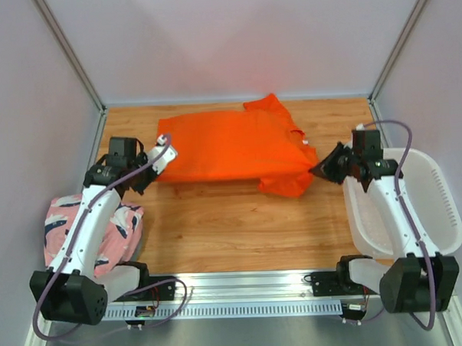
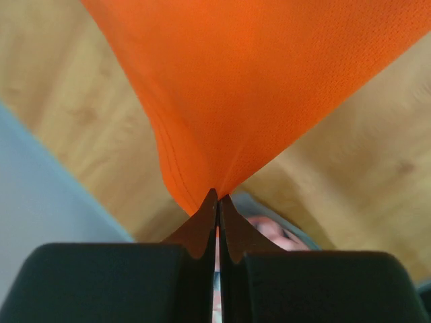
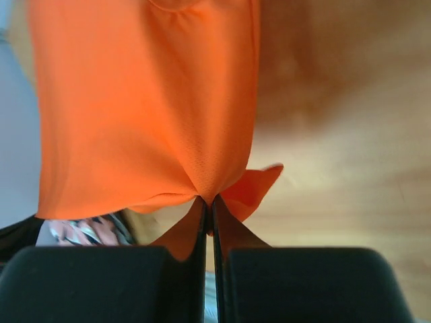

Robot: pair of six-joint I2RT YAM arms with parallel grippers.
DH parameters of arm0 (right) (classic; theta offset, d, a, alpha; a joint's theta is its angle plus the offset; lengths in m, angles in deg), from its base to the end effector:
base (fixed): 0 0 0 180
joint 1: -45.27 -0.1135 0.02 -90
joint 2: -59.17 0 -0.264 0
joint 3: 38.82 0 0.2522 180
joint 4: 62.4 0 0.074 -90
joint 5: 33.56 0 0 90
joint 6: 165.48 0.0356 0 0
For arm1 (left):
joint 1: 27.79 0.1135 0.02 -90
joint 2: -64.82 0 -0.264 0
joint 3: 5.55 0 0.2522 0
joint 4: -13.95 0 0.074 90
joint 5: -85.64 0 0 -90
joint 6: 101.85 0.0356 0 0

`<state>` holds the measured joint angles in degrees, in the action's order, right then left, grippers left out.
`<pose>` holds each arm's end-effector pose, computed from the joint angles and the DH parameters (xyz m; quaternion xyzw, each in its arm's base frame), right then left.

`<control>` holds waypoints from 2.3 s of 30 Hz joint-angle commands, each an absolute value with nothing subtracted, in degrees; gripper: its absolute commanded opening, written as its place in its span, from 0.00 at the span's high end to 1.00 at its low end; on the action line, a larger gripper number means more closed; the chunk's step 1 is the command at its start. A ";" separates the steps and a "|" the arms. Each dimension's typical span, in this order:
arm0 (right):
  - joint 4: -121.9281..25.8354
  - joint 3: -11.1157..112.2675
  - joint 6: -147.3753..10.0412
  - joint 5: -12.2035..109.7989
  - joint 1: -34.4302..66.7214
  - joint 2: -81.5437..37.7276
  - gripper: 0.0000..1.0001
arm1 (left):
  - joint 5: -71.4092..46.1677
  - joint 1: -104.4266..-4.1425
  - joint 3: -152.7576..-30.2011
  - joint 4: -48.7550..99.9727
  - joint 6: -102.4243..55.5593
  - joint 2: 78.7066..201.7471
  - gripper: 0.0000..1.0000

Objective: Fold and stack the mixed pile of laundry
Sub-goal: Flatten out the T-shirt at the center of the board, then fold the T-shirt.

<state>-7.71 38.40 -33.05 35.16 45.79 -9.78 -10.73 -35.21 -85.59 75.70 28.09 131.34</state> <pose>0.2487 0.0107 0.3185 0.2703 0.8743 0.2906 0.2794 0.2304 -0.0340 0.3330 0.3928 0.8464 0.0498 0.3562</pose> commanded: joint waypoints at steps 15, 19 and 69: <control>3.06 6.93 -33.38 38.95 41.58 13.13 0.99 | -16.40 -36.93 -60.33 86.87 29.11 119.98 1.00; -0.82 9.65 -34.43 42.70 41.06 5.93 1.00 | -13.94 -36.93 -65.96 81.95 26.65 130.17 1.00; -6.30 64.96 -29.95 63.91 29.27 -62.87 1.00 | 9.26 -41.50 -109.07 70.60 15.31 183.89 1.00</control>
